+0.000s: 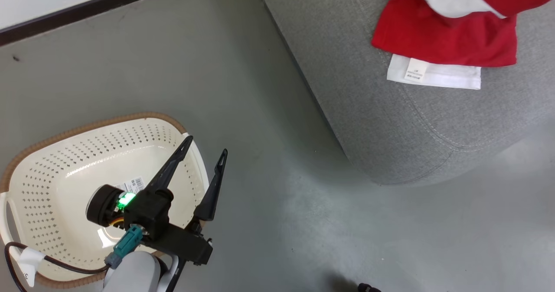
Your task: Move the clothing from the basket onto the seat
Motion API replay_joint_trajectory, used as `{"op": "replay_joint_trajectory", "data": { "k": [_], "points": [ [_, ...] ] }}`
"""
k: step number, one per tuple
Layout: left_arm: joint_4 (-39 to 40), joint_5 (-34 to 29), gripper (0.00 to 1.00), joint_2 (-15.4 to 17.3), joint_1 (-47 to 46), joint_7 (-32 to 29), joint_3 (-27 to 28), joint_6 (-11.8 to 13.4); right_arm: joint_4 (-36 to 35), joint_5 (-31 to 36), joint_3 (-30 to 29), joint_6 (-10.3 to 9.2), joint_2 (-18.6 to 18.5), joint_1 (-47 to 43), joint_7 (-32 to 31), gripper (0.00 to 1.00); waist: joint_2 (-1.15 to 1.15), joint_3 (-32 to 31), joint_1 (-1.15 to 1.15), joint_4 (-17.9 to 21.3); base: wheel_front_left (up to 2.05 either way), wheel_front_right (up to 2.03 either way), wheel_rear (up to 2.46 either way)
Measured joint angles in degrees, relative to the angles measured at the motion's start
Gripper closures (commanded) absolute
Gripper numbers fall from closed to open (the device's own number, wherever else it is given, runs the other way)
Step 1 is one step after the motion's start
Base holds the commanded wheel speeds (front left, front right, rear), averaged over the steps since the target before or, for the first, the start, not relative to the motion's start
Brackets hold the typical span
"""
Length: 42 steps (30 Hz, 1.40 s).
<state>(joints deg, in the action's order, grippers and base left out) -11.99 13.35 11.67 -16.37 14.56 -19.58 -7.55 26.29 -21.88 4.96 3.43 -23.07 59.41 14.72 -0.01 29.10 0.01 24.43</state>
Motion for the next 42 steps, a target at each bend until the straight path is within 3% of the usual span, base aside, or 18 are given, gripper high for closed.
{"op": "replay_joint_trajectory", "data": {
  "k": [16,22,30,42],
  "points": [
    [-0.03,0.19,0.00,2.88,-0.28,0.00,-1.27,0.00,4.93,0.65,-8.66,-2.57,-5.42,2.58,0.00,1.00,0.00,4.53,0.00,-1.78,0.00,0.00,0.00],
    [0.02,0.19,0.00,4.02,-0.42,0.00,-1.37,0.00,7.90,0.01,-13.17,-4.87,-7.05,2.24,0.00,1.00,0.01,6.51,-0.01,-1.97,0.00,0.00,0.00],
    [0.56,0.20,0.00,4.88,-0.80,0.00,-1.62,0.00,14.36,-2.18,-19.12,-7.50,-7.20,-0.92,0.00,1.00,0.01,9.71,-0.01,-2.07,0.00,0.00,0.00],
    [0.99,0.29,0.00,6.01,-2.32,0.00,-1.51,0.00,15.48,-2.97,-20.60,-7.79,-4.67,0.43,0.00,1.00,0.01,12.89,-0.01,-2.48,0.00,0.00,0.00]
  ]
}}
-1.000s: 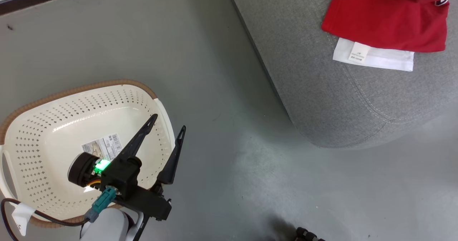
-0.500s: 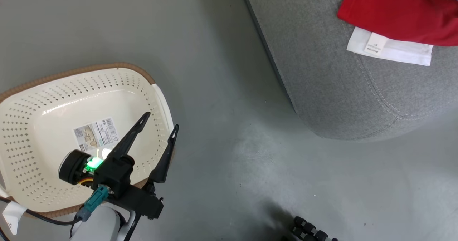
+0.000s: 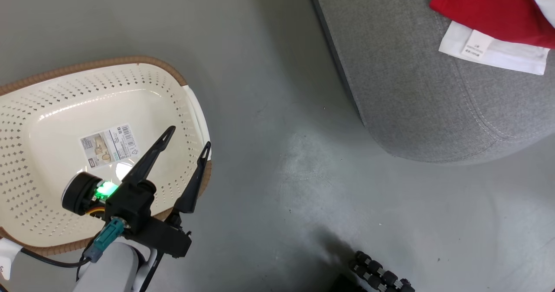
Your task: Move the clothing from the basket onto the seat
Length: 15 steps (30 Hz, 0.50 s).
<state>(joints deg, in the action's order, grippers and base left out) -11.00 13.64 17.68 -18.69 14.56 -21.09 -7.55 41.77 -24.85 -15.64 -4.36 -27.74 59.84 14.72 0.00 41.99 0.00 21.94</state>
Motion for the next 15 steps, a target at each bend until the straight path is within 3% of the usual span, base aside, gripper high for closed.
{"op": "replay_joint_trajectory", "data": {
  "k": [9,12,15],
  "points": [
    [-0.14,0.22,0.00,0.09,-0.16,0.00,-0.12,0.00,-2.00,-0.85,0.38,0.42,4.67,4.05,0.00,1.00,0.00,1.62,0.01,-1.01,0.00,0.00,0.00],
    [-0.24,0.23,0.00,-0.23,-0.77,0.00,-0.27,0.00,-1.34,-1.75,-2.88,-0.15,3.98,5.53,0.01,1.00,0.00,2.04,0.00,-1.61,0.00,0.00,0.00],
    [-0.26,0.23,0.00,-0.32,-1.23,0.00,-0.16,0.00,1.07,-2.04,-5.77,-0.74,0.78,7.99,0.00,1.00,0.00,2.59,0.00,-2.20,0.00,0.00,0.00]
  ]
}}
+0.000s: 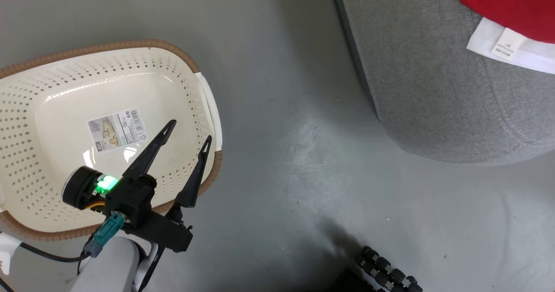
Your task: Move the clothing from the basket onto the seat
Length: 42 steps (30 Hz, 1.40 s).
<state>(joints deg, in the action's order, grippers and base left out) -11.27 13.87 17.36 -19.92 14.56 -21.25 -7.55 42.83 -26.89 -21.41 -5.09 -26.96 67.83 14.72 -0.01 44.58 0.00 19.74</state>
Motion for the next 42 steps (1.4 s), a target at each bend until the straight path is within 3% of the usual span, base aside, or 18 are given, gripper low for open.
{"op": "replay_joint_trajectory", "data": {
  "k": [3,12,17,21,29,30,31,32,42],
  "points": [
    [-0.18,0.02,0.00,0.03,0.00,0.00,0.37,0.00,1.11,0.01,-0.57,-0.02,-1.19,2.43,0.02,1.00,0.01,0.66,0.00,-0.50,0.00,0.00,0.00],
    [-0.56,0.03,0.00,-0.25,-0.77,0.00,0.16,0.00,6.10,-0.16,-0.54,-0.15,2.04,3.51,0.02,1.00,0.00,1.87,0.00,-1.47,0.00,0.00,0.00],
    [-0.93,0.12,0.00,-0.32,-0.93,0.00,0.46,0.00,10.21,-1.66,2.47,3.35,7.20,3.48,0.00,1.00,0.00,2.31,0.00,-1.93,0.00,0.00,0.00],
    [-1.21,0.13,0.00,-0.44,-0.98,0.00,0.58,0.00,10.99,-1.16,4.55,5.92,7.56,3.68,0.01,1.00,0.00,2.40,0.00,-2.19,0.00,0.00,0.00],
    [-1.86,0.20,0.00,-1.32,-1.04,0.00,0.44,-0.01,11.93,-0.01,4.59,6.64,7.37,4.67,0.00,1.00,0.00,1.81,0.00,-2.55,0.00,0.00,0.00],
    [-1.96,0.20,0.00,-1.41,-1.04,0.00,0.44,0.00,11.93,0.42,4.57,6.64,7.08,4.67,0.00,0.84,0.00,1.63,0.00,-2.60,0.00,0.00,0.00],
    [-2.00,0.21,0.00,-1.43,-1.04,0.00,0.45,0.00,12.01,0.76,4.56,6.64,6.92,4.67,0.01,0.56,0.00,1.43,-0.01,-2.65,0.00,0.00,0.00],
    [-2.04,0.25,0.00,-1.47,-1.04,0.00,0.45,0.00,12.27,0.80,4.54,6.64,6.76,4.67,0.01,0.00,0.01,1.24,-0.01,-2.69,0.00,0.00,0.00],
    [-3.12,0.62,0.00,-2.80,-1.13,0.00,0.09,0.00,13.63,2.83,5.16,7.08,6.71,4.09,0.00,0.00,0.00,-1.36,-0.01,-2.98,0.00,0.00,0.00]
  ]
}}
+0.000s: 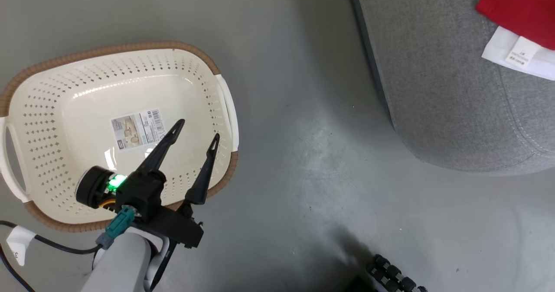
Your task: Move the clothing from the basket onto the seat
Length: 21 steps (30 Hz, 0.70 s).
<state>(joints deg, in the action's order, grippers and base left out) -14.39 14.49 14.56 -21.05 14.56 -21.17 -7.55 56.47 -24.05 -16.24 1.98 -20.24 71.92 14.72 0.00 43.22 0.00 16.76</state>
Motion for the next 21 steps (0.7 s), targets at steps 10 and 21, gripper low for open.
{"op": "replay_joint_trajectory", "data": {
  "k": [10,21],
  "points": [
    [-1.74,0.42,0.00,-1.75,-0.13,0.00,-0.25,0.00,-1.32,3.49,2.44,0.65,1.80,-3.65,0.00,0.00,0.00,-3.61,0.00,-0.34,0.00,0.00,0.00],
    [-4.92,0.69,0.00,-5.14,-1.10,0.00,0.10,0.00,-2.89,5.50,4.28,3.10,1.75,-5.14,0.00,0.00,0.00,-9.17,-0.01,-2.14,0.00,0.00,0.00]
  ]
}}
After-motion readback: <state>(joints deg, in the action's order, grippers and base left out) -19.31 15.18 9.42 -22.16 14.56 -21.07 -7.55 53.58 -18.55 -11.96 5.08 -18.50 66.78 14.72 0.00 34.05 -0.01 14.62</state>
